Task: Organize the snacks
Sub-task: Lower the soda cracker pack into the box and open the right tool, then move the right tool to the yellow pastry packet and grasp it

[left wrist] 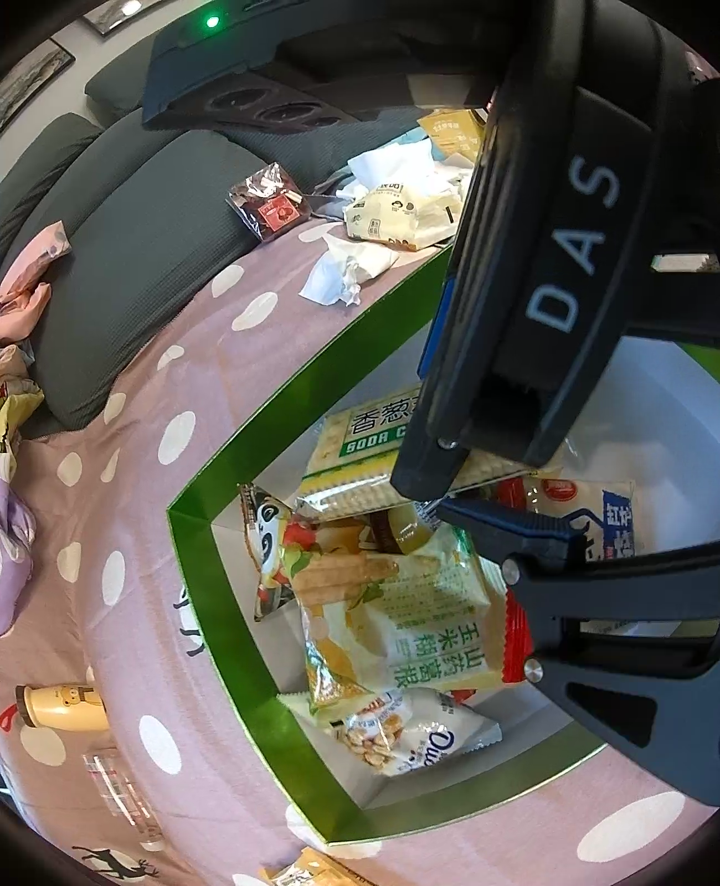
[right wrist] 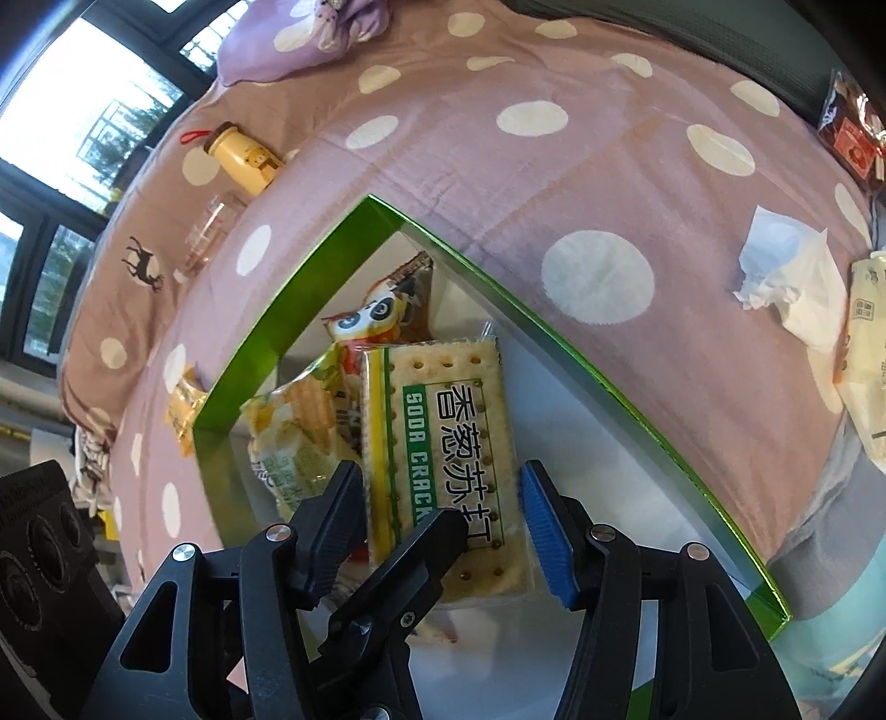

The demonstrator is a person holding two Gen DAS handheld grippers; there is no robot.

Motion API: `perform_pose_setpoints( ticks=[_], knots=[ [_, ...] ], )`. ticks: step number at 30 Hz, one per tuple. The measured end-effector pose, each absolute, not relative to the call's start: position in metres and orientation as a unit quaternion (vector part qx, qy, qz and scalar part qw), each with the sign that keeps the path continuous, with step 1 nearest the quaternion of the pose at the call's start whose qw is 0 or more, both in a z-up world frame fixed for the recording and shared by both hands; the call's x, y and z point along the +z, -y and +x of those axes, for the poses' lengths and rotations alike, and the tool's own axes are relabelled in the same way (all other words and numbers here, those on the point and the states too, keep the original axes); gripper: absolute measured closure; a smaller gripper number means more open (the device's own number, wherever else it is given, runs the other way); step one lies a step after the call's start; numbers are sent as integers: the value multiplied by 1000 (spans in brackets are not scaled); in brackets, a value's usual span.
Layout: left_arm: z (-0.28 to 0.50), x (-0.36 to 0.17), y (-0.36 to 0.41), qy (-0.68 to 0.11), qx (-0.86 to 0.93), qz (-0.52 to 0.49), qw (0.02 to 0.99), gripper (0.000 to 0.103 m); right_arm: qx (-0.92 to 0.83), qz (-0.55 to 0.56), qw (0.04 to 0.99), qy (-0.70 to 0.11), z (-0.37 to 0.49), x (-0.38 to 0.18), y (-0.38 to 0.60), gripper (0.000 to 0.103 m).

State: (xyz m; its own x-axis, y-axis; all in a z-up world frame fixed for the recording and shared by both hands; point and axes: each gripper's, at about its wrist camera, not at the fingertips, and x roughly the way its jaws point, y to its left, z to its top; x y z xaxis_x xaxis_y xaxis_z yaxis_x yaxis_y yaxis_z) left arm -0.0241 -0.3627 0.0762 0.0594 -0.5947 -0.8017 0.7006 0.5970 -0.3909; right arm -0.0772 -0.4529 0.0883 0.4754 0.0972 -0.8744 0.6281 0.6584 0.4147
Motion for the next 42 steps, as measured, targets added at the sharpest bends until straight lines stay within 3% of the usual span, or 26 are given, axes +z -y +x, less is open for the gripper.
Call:
perform_pose_setpoints(
  ticks=[10,13,16,21,25,27,31,33,42],
  knots=[
    [-26,80,358,-517,-443,51,731,64,-174,372,774,-483,-76,89,451,39],
    [-25,86,351,-514,-443,48,733,64,-173,367,783,-472,-77,95,448,31],
    [-24,92,343,-512,-445,40,734,63,-162,364,795,-458,-77,103,443,31],
    [-20,112,321,-479,-427,42,766,46,-174,341,820,-425,-78,122,434,26],
    [-2,129,290,-456,-400,15,795,40,-156,323,842,-402,-67,140,421,23],
    [13,135,271,-448,-375,6,812,30,-136,301,857,-395,-48,150,408,18],
    [49,138,226,-438,-315,-26,842,29,-84,249,876,-405,0,162,375,18],
    [70,136,202,-443,-291,-49,847,24,-62,229,879,-414,24,164,359,18],
    [149,97,148,-482,-197,-110,846,23,41,188,856,-479,149,142,306,18]
  ],
)
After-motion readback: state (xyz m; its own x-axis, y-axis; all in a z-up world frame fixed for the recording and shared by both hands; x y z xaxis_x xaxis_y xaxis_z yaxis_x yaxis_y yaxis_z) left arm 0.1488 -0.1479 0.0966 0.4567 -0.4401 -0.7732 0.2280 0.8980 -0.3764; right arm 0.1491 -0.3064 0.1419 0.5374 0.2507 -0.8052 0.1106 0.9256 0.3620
